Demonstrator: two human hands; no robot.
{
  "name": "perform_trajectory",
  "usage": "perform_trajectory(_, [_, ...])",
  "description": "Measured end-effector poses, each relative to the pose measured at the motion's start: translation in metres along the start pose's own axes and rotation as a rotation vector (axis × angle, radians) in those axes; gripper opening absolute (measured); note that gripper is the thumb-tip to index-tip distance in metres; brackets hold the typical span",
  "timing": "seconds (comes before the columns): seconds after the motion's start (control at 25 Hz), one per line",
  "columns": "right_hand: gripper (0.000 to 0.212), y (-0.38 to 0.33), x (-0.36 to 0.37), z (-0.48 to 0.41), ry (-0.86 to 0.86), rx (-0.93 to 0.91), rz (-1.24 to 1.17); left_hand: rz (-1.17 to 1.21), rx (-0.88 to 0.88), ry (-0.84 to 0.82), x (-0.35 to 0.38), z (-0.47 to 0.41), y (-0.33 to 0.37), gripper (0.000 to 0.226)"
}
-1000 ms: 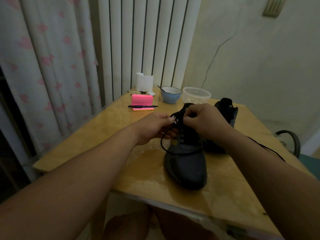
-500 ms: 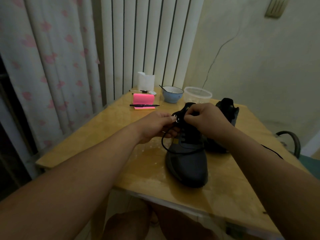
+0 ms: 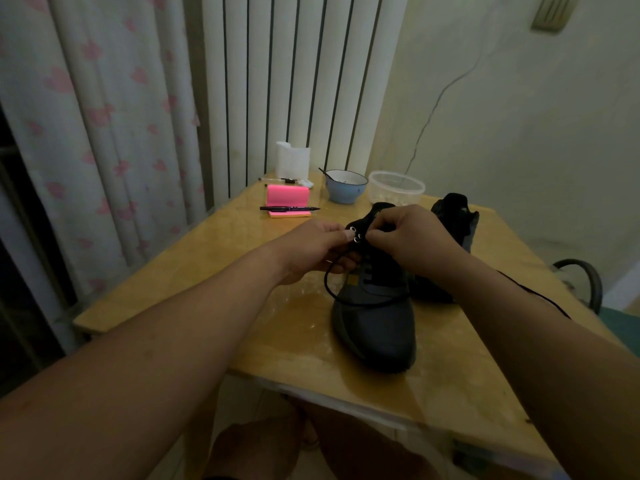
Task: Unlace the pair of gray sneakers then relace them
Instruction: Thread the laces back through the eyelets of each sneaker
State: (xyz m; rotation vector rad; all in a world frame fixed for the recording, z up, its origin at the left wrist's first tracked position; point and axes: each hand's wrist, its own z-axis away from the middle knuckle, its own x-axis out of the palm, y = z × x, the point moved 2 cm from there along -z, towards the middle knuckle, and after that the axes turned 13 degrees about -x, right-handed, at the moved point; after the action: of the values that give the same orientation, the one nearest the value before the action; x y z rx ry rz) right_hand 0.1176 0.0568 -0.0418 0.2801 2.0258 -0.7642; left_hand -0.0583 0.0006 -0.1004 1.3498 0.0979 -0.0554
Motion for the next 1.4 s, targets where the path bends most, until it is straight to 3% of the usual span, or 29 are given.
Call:
perform_trajectory(0.4, [0.013,0.001,0.002,-0.004,0.001,-0.017,0.063,0.014,-0.026,-0.063,0.007,0.001,0.003,0.037])
perform_trajectory(0.56, [0.015,0.003,-0.003,-0.005,-0.044,-0.017,0.028,0.025,0.002,-0.072,0.007,-0.001,-0.006,0.021])
perform_trajectory(0.8, [0.016,0.002,-0.008,-0.005,-0.105,0.001,0.018,0.055,0.017,-0.032,0.011,-0.002,-0.004,0.018])
perform_trajectory(0.88, [0.016,0.002,-0.014,-0.005,-0.108,0.055,-0.091,0.092,0.018,-0.026,0.009,0.000,-0.005,0.017])
perform_trajectory(0.96, [0.016,0.002,-0.029,-0.005,-0.034,0.195,-0.426,0.158,0.006,0.034,0.004,0.003,-0.007,0.018])
perform_trajectory(1.04, [0.017,0.004,-0.051,-0.007,0.092,0.284,-0.752,0.347,-0.026,0.154,-0.004,0.000,-0.014,0.018])
perform_trajectory(1.12, [0.019,0.007,-0.068,-0.009,0.153,0.300,-0.786,0.750,-0.030,0.238,-0.018,-0.005,-0.021,0.015])
perform_trajectory(1.24, [0.022,0.001,-0.072,-0.008,0.100,0.284,-0.768,1.425,0.072,0.164,-0.043,-0.013,-0.019,0.018])
perform_trajectory(1.28, [0.025,-0.002,-0.068,-0.009,0.072,0.276,-0.762,1.478,0.071,0.142,-0.047,-0.015,-0.018,0.015])
perform_trajectory(1.32, [0.027,-0.004,-0.064,-0.009,0.051,0.265,-0.735,1.340,0.043,0.170,-0.049,-0.013,-0.016,0.013])
perform_trajectory(1.4, [0.027,-0.008,-0.056,-0.012,0.041,0.217,-0.637,0.598,0.001,0.318,-0.047,-0.006,-0.015,0.022])
